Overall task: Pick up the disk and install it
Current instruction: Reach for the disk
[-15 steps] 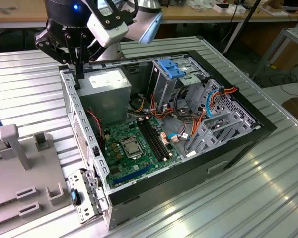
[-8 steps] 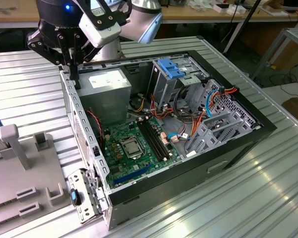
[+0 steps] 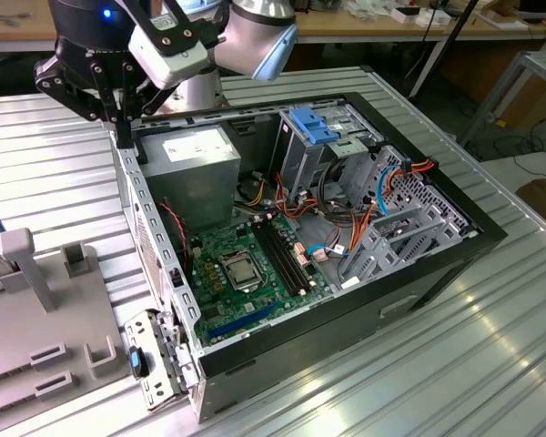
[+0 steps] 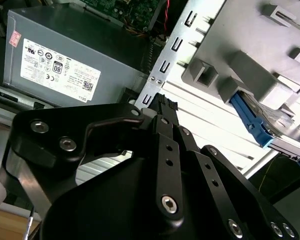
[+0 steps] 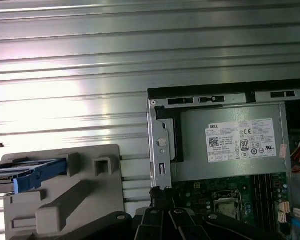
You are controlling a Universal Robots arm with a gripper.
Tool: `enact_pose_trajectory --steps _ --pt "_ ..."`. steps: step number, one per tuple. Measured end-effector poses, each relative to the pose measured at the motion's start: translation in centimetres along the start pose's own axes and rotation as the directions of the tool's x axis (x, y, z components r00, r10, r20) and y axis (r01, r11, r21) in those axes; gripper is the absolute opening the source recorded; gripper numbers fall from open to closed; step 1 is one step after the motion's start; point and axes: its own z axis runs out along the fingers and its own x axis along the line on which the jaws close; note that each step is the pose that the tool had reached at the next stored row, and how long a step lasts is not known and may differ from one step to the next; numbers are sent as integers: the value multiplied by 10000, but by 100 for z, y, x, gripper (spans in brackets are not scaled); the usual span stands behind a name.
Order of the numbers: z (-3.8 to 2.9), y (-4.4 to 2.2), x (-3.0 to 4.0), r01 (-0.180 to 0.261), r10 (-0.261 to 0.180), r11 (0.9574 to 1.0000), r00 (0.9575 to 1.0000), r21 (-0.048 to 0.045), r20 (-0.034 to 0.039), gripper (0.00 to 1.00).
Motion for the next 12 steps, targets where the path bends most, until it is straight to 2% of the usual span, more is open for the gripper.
enact_pose_trajectory --steps 5,6,12 --pt "-3 -6 81 0 0 10000 10000 1 -1 11" --pt "-3 -9 117 1 -1 10000 10000 0 0 11" --pt "-5 -15 198 0 0 10000 10000 0 0 11"
